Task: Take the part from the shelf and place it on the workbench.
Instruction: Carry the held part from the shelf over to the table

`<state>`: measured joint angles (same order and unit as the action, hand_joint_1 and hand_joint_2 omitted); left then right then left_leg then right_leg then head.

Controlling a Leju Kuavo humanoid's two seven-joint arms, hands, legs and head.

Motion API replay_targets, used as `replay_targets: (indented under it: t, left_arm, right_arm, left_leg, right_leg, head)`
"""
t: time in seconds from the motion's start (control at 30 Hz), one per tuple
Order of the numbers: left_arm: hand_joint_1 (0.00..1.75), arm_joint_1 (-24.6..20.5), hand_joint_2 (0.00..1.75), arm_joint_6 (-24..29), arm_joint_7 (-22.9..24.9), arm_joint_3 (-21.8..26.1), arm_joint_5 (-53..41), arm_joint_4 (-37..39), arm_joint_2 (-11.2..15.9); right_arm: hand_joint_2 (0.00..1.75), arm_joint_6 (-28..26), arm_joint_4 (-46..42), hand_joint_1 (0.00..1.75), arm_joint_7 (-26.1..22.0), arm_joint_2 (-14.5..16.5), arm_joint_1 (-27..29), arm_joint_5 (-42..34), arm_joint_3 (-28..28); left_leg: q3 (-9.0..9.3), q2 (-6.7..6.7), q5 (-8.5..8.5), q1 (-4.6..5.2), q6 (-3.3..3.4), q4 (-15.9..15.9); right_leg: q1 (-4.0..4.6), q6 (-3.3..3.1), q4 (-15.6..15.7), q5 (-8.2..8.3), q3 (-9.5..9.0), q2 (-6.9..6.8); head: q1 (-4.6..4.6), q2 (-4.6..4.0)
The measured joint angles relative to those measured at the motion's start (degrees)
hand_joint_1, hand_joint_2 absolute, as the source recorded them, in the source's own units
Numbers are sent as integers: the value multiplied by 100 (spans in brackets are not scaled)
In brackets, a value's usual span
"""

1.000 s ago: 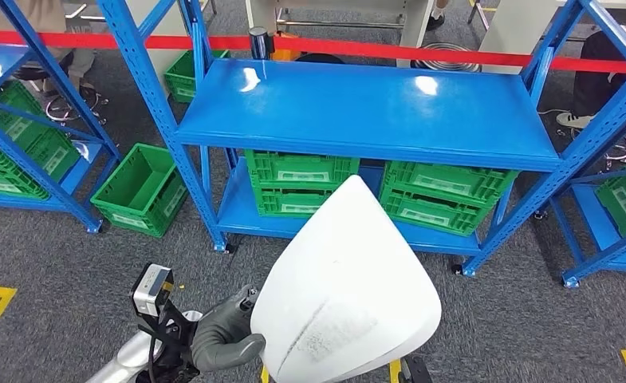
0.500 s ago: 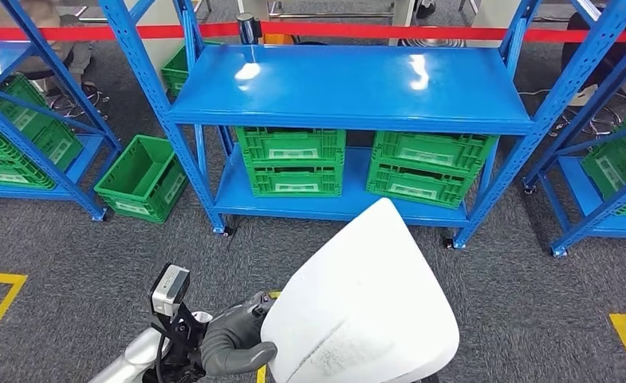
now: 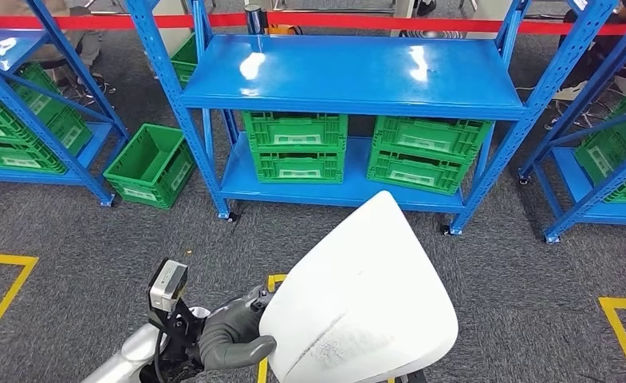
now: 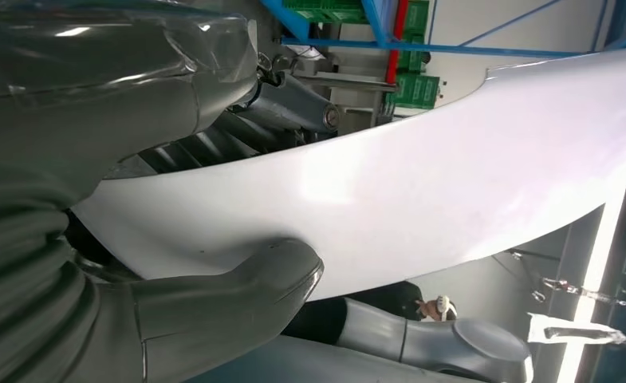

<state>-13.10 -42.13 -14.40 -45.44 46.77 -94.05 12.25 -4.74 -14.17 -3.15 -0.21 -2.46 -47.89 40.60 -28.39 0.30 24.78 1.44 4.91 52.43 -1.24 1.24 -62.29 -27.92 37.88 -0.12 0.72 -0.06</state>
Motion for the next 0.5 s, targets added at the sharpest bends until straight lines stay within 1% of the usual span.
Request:
replay_targets:
  t: [0.03, 0.07, 0.1, 0.13, 0.17, 0.2, 0.23, 0.27, 0.3, 0.33, 0.37, 0.4, 0.43, 0.47, 0.5]
  left_arm:
    - [175, 8, 175, 0, 2, 3, 1, 0, -3]
    - [175, 19, 175, 0, 5, 4, -1, 1, -6]
    - [175, 26, 175, 1, 10, 3, -4, 1, -8]
    - [175, 28, 175, 1, 14, 3, -11, 2, -10]
    - [175, 28, 175, 2, 21, 3, -19, 2, -13]
    - [175, 27, 175, 9, 27, 2, -24, 2, -15]
    - [175, 24, 175, 22, 31, 3, -19, 1, -16]
    - [175, 22, 175, 44, 33, 3, -6, 0, -17]
    - [175, 22, 175, 65, 29, 2, 14, -1, -13]
    - [175, 22, 175, 81, 20, 2, 35, 1, -9]
    - [175, 24, 175, 92, 7, -1, 48, 5, -3]
    - [175, 27, 175, 93, -12, -4, 55, 9, 5]
    - [175, 28, 175, 94, -31, -7, 47, 13, 10]
    - [175, 28, 175, 94, -48, -9, 31, 15, 15]
    - [175, 28, 175, 94, -60, -9, 13, 15, 18]
  right_arm:
    - [0, -5, 1, 0, 4, -15, -8, 5, 0]
    - [0, -13, 2, 0, 4, -33, -14, 10, -1]
    - [0, -22, 3, 0, 6, -53, -20, 17, -1]
    - [0, -33, 4, 0, 9, -69, -29, 23, -1]
    - [0, -44, 5, 0, 12, -82, -43, 32, -1]
    - [0, -52, 5, 0, 15, -90, -63, 41, -1]
    - [0, -56, 5, 0, 20, -80, -84, 53, -1]
    - [0, -57, 7, 0, 27, -80, -103, 67, -1]
    - [0, -56, 9, 0, 37, -78, -110, 81, -1]
    - [0, -55, 13, 0, 49, -75, -102, 95, -1]
    - [0, -54, 19, 0, 62, -85, -82, 104, -1]
    - [0, -54, 25, 0, 72, -84, -60, 111, -1]
    - [0, -55, 30, 0, 79, -87, -45, 114, -1]
    - [0, -57, 34, 0, 82, -95, -37, 117, -1]
    - [0, -63, 36, 0, 82, -103, -38, 121, -1]
  left_leg:
    - [-98, 1, -71, -12, -8, 8]
    - [-206, 2, -137, -27, -39, 27]
    - [-320, 4, -199, -49, -73, 58]
    - [-441, 6, -253, -80, -115, 106]
    - [-569, 10, -295, -120, -160, 178]
    - [-698, 14, -324, -150, -205, 276]
    - [-835, 19, -345, -169, -246, 391]
    - [-953, 21, -370, -170, -286, 494]
    - [-1040, 20, -402, -164, -320, 570]
    - [-1095, 18, -447, -163, -348, 604]
    - [-1126, 19, -487, -173, -371, 611]
    - [-1156, 20, -469, -192, -391, 630]
    - [-1198, 22, -358, -207, -413, 710]
    - [-1263, 24, -141, -219, -438, 906]
    - [-1344, 23, 140, -222, -462, 1212]
  right_leg:
    - [-14, -2, -361, -225, 97, 2]
    - [-36, 41, -705, -353, 164, 2]
    - [-63, 120, -937, -367, 167, 2]
    - [-93, 228, -991, -277, 87, 1]
    - [-128, 342, -841, -135, -89, 0]
    - [-167, 441, -527, -62, -321, 0]
    - [-175, 492, -163, -74, -570, 8]
    - [-180, 491, 123, -143, -740, 16]
    - [-169, 458, 293, -239, -820, 25]
    - [-145, 398, 339, -280, -831, 32]
    - [-157, 337, 319, -272, -780, 29]
    - [-158, 277, 311, -239, -743, 25]
    - [-160, 207, 310, -201, -705, 20]
    - [-160, 137, 314, -161, -661, 15]
    - [-139, 78, 313, -120, -620, 13]
  head:
    - [-11, 0]
    - [-16, 0]
    - [-17, -1]
    - [-17, -1]
    - [-17, -1]
    - [-20, -1]
    - [-38, -1]
    - [-44, 0]
    - [-44, 0]
    - [-43, 0]
    - [-27, 0]
    - [-23, 0]
    - [-19, -1]
    - [-11, -1]
    - [-4, -1]
